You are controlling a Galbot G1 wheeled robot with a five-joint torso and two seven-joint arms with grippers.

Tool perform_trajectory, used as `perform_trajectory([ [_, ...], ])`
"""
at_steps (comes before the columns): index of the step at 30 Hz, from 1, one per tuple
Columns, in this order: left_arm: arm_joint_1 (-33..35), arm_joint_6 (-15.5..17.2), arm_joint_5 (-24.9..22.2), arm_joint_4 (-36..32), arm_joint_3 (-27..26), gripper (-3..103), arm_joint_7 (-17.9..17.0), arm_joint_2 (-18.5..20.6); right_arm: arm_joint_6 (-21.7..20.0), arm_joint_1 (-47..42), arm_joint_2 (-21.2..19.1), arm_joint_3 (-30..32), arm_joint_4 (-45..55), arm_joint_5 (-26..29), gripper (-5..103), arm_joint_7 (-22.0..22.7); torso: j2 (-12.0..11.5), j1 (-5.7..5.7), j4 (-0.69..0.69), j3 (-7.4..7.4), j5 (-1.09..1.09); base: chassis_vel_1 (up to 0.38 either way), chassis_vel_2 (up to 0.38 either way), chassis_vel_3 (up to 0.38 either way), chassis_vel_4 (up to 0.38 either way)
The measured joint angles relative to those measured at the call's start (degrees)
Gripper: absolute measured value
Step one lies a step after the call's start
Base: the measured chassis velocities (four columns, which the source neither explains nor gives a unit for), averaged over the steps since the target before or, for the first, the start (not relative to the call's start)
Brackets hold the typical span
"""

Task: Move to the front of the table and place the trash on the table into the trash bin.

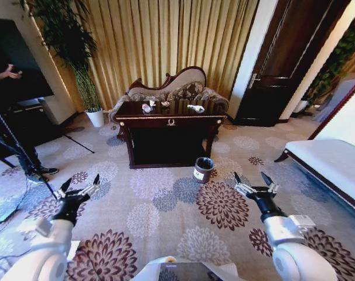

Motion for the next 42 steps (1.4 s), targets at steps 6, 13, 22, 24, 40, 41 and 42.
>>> perform_trajectory([
  [6,0.29,-1.51,1.1,0.0,0.19,100,3.36,0.01,0.0,0.48,0.18,-0.44,-0.02,0.01,100,0.01,0.0,0.0,0.0,0.0,0.0,0.0,0.0,0.0,0.0],
  [13,0.59,-2.87,2.4,0.0,0.34,100,4.63,-0.04,0.05,0.6,0.42,-0.54,0.14,0.25,100,-0.01,0.0,0.0,0.0,0.0,0.0,0.0,0.0,0.0,0.0],
  [22,1.17,-2.28,2.4,0.0,0.42,100,2.95,-0.42,0.02,0.62,0.59,-0.6,0.3,0.68,100,-0.02,0.0,0.0,0.0,-0.01,0.0,0.0,0.0,0.0,0.0],
  [24,1.23,-1.69,2.4,0.01,0.41,100,2.09,-0.64,-0.02,0.62,0.59,-0.61,0.36,0.72,100,-0.03,0.0,0.0,0.0,-0.01,0.0,0.0,0.0,0.0,0.0],
  [40,1.87,-2.27,2.77,0.05,0.31,100,2.02,-1.12,-0.29,0.98,0.08,-0.66,-0.01,1.53,100,-0.24,0.0,-0.01,0.0,-0.01,0.0,-0.003,0.003,0.003,-0.004],
  [41,1.87,-2.45,2.79,0.06,0.31,100,2.05,-1.13,-0.28,0.97,0.06,-0.68,-0.02,1.53,100,-0.25,0.0,-0.01,0.0,-0.01,0.0,-0.047,0.057,0.048,-0.067],
  [42,1.87,-2.45,2.79,0.06,0.31,100,2.05,-1.13,-0.28,0.97,0.06,-0.68,-0.02,1.53,100,-0.25,0.0,-0.01,0.0,-0.01,0.0,-0.047,0.057,0.048,-0.067],
])
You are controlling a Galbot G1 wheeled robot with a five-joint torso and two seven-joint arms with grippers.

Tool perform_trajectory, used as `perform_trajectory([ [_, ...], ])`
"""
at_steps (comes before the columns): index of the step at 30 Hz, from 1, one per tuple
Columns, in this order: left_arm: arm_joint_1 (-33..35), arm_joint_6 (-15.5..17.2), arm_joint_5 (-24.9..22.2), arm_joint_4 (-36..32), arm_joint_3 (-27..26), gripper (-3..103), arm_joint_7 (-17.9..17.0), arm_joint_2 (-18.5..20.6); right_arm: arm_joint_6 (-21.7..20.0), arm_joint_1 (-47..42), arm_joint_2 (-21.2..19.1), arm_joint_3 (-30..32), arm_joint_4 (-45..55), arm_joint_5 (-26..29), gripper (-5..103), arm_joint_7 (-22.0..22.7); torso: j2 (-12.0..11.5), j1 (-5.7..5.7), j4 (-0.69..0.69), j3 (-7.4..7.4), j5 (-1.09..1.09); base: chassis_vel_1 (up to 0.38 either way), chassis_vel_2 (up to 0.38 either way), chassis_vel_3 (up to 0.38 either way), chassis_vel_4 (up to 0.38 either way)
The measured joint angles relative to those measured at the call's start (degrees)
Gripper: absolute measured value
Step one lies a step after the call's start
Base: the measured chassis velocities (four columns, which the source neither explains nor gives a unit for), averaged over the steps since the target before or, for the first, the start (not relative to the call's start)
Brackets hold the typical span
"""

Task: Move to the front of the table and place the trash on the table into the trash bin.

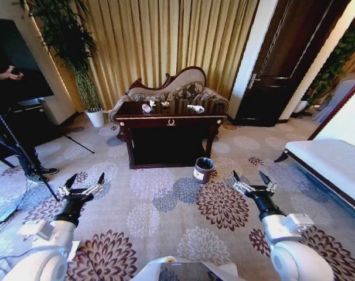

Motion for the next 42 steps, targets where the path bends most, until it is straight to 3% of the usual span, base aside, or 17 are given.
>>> perform_trajectory([
  [17,0.82,-1.3,0.14,0.02,-0.3,100,0.43,-0.15,0.22,-0.09,-0.12,-0.07,-0.12,-0.03,100,-0.63,0.0,0.0,0.02,0.01,0.01,-0.208,0.211,0.201,-0.184],
  [42,1.62,-2.54,0.16,0.0,-0.34,100,1.1,-0.78,1.31,-0.79,0.45,-0.18,-0.67,-0.35,100,-1.22,0.0,-0.01,-0.01,0.01,0.03,-0.355,0.356,0.352,-0.356],
])
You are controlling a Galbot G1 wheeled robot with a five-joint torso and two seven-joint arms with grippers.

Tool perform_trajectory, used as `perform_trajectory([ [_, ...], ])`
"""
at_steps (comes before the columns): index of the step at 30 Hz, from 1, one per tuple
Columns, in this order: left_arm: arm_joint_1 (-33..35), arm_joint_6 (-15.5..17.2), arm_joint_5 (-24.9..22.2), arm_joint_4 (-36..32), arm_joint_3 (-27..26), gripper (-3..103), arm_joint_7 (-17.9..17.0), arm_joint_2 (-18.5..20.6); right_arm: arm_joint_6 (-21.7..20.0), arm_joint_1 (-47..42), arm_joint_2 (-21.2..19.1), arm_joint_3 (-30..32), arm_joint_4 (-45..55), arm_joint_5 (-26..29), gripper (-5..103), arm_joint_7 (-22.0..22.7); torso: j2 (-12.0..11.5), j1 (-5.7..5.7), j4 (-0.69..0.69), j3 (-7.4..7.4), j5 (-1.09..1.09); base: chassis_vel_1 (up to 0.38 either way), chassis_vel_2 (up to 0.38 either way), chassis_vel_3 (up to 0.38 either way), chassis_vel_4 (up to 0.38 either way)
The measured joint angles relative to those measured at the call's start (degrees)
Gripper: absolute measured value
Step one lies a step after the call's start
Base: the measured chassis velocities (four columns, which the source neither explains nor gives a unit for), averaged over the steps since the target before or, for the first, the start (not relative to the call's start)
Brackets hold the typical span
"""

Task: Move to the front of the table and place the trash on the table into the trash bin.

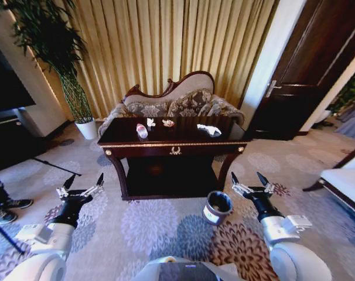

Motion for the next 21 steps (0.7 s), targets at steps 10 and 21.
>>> perform_trajectory([
  [10,0.38,-0.21,0.03,0.01,-0.31,100,0.0,-0.1,0.13,-0.22,0.24,-0.32,-0.07,-0.66,100,-0.62,-0.01,0.02,0.01,0.0,-0.06,-0.349,0.367,0.366,-0.378],
  [21,0.88,-0.15,-0.11,0.02,-0.28,100,-0.19,-0.07,-1.49,1.11,-1.26,-0.73,-1.45,0.96,100,2.04,-0.05,0.11,0.01,0.03,-0.03,-0.273,0.255,0.264,-0.245],
])
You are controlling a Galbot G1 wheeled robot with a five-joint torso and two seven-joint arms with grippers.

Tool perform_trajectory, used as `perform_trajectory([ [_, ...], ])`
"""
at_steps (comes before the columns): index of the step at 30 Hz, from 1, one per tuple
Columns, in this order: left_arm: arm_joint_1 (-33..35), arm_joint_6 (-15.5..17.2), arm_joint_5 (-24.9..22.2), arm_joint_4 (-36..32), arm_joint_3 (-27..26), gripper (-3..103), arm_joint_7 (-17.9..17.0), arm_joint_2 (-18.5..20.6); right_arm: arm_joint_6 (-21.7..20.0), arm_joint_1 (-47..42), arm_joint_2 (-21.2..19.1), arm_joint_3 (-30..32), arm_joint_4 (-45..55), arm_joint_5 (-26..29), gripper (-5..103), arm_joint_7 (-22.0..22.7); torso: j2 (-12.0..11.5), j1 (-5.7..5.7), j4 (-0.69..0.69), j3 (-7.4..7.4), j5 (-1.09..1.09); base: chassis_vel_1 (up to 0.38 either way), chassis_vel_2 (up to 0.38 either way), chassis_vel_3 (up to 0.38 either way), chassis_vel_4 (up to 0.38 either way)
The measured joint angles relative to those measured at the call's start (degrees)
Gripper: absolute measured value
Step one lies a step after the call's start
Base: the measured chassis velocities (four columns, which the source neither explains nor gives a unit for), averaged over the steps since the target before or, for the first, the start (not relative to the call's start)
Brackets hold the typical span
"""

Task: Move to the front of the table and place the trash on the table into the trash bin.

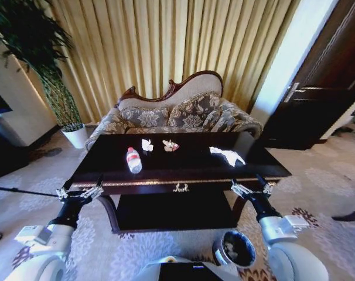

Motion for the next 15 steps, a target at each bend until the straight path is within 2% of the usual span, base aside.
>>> perform_trajectory([
  [3,0.25,0.05,-0.09,0.0,-0.03,100,-0.07,0.05,-1.3,0.71,-1.35,0.32,-0.35,1.37,100,0.98,0.02,-0.08,0.0,-0.03,0.0,-0.057,0.034,0.034,-0.044],
  [4,0.77,0.08,-0.29,0.0,-0.1,100,-0.13,0.03,-4.06,2.18,-4.02,0.08,-0.65,4.06,100,2.49,0.1,-0.19,-0.02,-0.08,0.0,0.086,-0.052,-0.061,0.057],
  [6,1.03,0.14,-0.49,0.0,-0.22,100,-0.23,-0.02,-5.36,3.25,-5.49,-0.35,-1.01,5.53,100,3.57,0.1,-0.19,-0.02,-0.07,0.01,0.066,-0.046,-0.061,0.056],
  [10,1.29,0.33,-1.19,0.0,-0.48,100,-1.83,0.34,-12.43,9.24,-13.21,-0.65,-2.97,17.77,100,11.17,0.06,-0.15,0.01,-0.04,0.02,0.012,-0.01,-0.009,0.014],
  [11,1.29,0.33,-1.19,0.0,-0.48,100,-1.83,0.34,-12.43,9.24,-13.21,-0.65,-2.97,17.77,100,11.17,0.06,-0.15,0.01,-0.04,0.02,0.0,0.0,0.0,0.0],
  [13,1.16,0.4,-1.89,0.0,-0.41,100,-3.12,0.79,-15.51,12.07,-17.09,-0.23,-4.63,22.82,100,14.62,0.03,-0.08,0.0,-0.01,0.0,0.0,0.0,0.0,0.0],
  [15,1.28,1.17,-3.54,0.01,-0.41,100,-4.05,1.12,-17.86,16.28,-21.51,-0.21,-8.9,25.89,100,15.92,0.02,-0.05,-0.01,-0.01,0.0,0.0,0.0,0.0,0.0],
])
